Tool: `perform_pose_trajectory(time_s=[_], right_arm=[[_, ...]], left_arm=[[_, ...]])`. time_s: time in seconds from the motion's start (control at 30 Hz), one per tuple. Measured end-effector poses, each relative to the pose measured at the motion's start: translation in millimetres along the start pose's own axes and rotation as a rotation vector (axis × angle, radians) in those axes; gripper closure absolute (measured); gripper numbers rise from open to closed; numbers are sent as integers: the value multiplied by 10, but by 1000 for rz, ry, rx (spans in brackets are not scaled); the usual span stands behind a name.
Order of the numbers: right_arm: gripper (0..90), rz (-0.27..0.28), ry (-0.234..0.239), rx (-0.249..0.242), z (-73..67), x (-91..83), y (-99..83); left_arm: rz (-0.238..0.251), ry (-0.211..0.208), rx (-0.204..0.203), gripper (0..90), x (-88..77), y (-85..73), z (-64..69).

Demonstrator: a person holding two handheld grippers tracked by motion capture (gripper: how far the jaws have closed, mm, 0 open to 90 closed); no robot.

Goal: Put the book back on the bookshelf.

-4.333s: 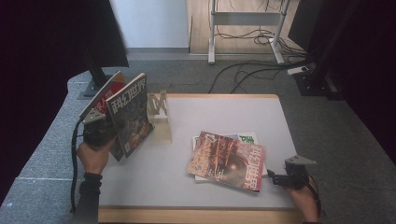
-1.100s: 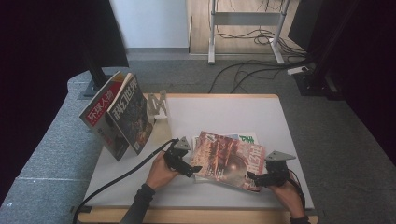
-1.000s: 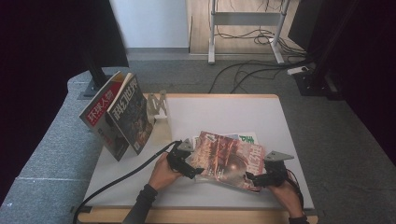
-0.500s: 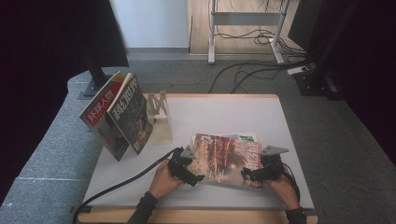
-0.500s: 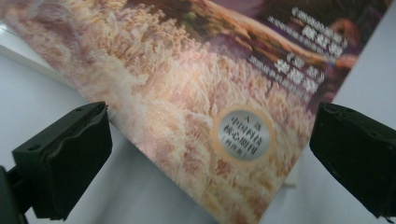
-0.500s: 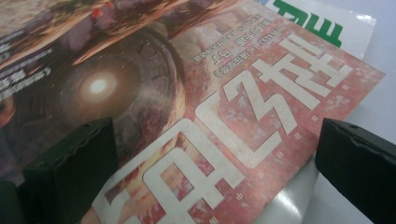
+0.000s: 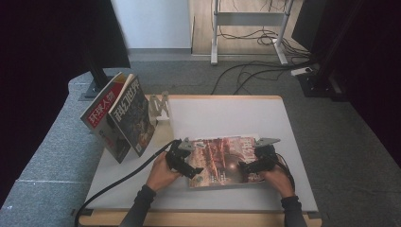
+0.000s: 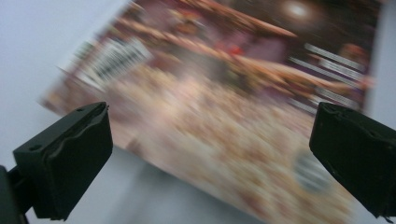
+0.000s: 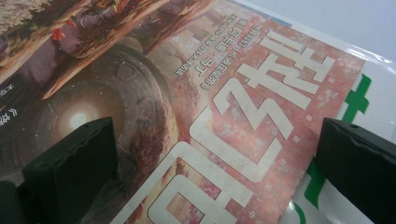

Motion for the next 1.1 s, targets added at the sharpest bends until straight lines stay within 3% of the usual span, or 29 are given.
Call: perform_pose_trajectory(time_s=[0.17, 0.33, 0.5, 0.67, 0.93, 1.1], right_arm=[[0, 2, 2, -5, 0, 16, 14], [0, 15, 2, -4, 0, 13, -1], [18, 14, -7, -31, -37, -38, -2], [15, 41, -5, -49, -110, -212, -52], [15, 36, -18, -59, -242, -527, -317], [28, 11, -30, -69, -303, -559, -467]], left_arm=[[-16, 2, -3, 0, 201, 125, -306], [-36, -31, -17, 0, 361, 147, -420], [-42, -29, -28, 0, 376, 124, -392], [-18, -15, -49, 0, 343, 52, -328], [-11, 9, -78, 0, 268, -50, -214], [8, 17, -94, 0, 235, -112, -154]])
Point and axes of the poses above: each handheld gripper's, and its own axes: x roughly forward along the jaws, y roughly out of its top, z roughly to its right, the point moved 2 cm from there along x, roughly forward along the jaws
